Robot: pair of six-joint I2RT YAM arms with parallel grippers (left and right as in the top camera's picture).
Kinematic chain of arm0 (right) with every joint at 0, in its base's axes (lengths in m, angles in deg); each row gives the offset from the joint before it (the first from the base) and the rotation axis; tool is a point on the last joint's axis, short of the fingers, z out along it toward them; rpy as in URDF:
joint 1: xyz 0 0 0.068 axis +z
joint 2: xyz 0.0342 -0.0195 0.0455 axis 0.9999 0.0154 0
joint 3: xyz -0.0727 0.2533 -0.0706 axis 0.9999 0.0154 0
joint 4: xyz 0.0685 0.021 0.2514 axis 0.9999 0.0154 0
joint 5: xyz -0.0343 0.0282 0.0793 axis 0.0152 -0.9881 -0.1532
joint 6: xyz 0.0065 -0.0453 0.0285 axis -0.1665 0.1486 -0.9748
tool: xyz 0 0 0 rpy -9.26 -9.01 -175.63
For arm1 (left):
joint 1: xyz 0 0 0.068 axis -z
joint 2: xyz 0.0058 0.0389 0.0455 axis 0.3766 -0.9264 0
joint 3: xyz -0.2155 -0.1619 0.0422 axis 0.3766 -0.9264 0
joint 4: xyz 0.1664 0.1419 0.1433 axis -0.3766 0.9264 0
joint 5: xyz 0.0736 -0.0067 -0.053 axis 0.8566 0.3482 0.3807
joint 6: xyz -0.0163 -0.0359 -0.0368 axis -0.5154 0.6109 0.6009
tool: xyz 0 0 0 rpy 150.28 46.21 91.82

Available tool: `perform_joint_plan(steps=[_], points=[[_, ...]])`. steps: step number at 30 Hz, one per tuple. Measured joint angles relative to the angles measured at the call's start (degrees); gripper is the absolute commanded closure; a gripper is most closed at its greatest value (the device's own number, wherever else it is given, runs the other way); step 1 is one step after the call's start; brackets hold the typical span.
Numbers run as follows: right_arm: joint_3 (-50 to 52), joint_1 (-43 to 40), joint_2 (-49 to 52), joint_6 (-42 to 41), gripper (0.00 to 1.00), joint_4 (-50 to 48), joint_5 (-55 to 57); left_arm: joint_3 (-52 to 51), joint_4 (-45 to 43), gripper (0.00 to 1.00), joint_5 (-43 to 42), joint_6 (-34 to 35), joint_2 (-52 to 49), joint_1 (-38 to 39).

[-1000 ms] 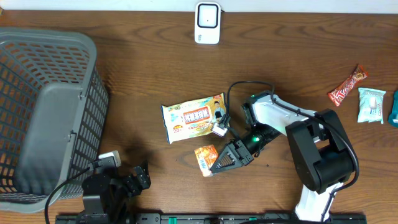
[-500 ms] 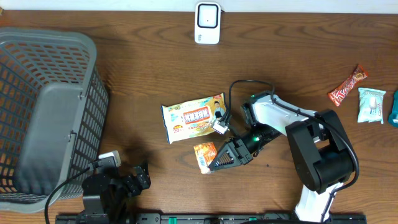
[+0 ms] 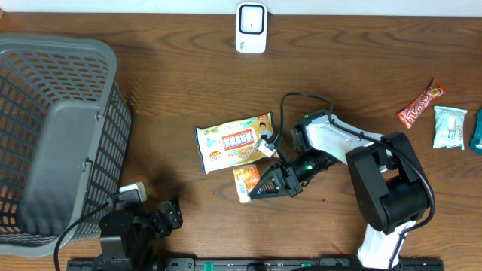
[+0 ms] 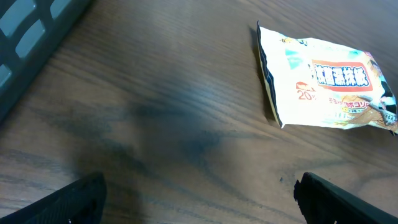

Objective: Scan the item barcode
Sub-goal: 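Hold the orange box in front of the white scanner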

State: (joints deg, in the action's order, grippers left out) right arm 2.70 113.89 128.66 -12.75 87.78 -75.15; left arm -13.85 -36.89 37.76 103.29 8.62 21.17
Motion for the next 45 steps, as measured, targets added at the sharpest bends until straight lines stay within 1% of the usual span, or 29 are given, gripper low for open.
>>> perform_joint_plan(steps=[5,9,11,12,13,14,16,18,22,25,27,30,34,41,45], points=[[-3.23,-1.36,0.0,0.39,0.99,-2.12,-1.51,0.0,-0.02,0.02,0.0,0.0,0.0,0.0],[-10.95,-2.89,0.0,-1.09,0.99,-4.59,-1.73,0.0,0.0,0.02,0.0,0.0,0.0,0.0],[-15.78,-3.06,0.0,-6.62,0.99,-12.81,0.46,0.0,0.0,0.02,0.0,0.0,0.0,0.0],[-17.68,-3.04,-0.02,-10.86,0.98,-18.01,2.56,0.0,0.0,0.02,0.0,0.0,0.0,0.0],[-19.65,-2.84,-0.09,-17.86,0.99,-25.51,6.62,0.0,0.02,0.02,0.0,0.02,0.0,0.0],[-21.0,-2.56,-0.11,-25.38,0.99,-32.06,11.37,0.0,0.0,0.02,0.0,0.0,0.0,0.0],[-22.97,-1.55,-0.2,-39.06,0.99,-40.54,24.17,0.0,0.0,0.02,0.0,0.0,0.0,0.0],[-23.71,-0.33,-0.31,-49.0,0.99,-45.11,36.26,0.0,0.0,0.02,0.0,0.0,0.0,0.0],[-23.71,1.38,-0.31,-61.33,0.99,-53.57,54.93,0.0,0.0,0.02,0.0,0.0,0.0,0.0],[-23.93,1.38,-0.28,-65.99,0.99,-59.23,66.49,0.0,0.0,0.02,0.0,0.0,0.0,0.0],[-25.11,1.01,0.31,-67.63,0.99,-61.44,73.55,0.0,0.0,0.02,0.0,0.0,0.0,0.0],[-29.94,0.39,3.21,-68.17,0.99,-62.36,78.68,0.0,0.0,0.02,0.0,0.0,0.0,0.0],[-42.62,-1.16,11.63,-67.93,0.99,-61.05,82.88,0.0,0.0,0.02,0.0,0.0,0.0,0.0],[-67.21,-3.21,27.91,-64.83,0.99,-54.55,89.11,0.0,0.0,0.02,0.0,0.0,0.0,0.0],[-76.15,-3.21,34.27,-62.05,0.99,-53.55,91.71,0.0,0.0,0.02,0.0,0.0,0.0,0.0]])
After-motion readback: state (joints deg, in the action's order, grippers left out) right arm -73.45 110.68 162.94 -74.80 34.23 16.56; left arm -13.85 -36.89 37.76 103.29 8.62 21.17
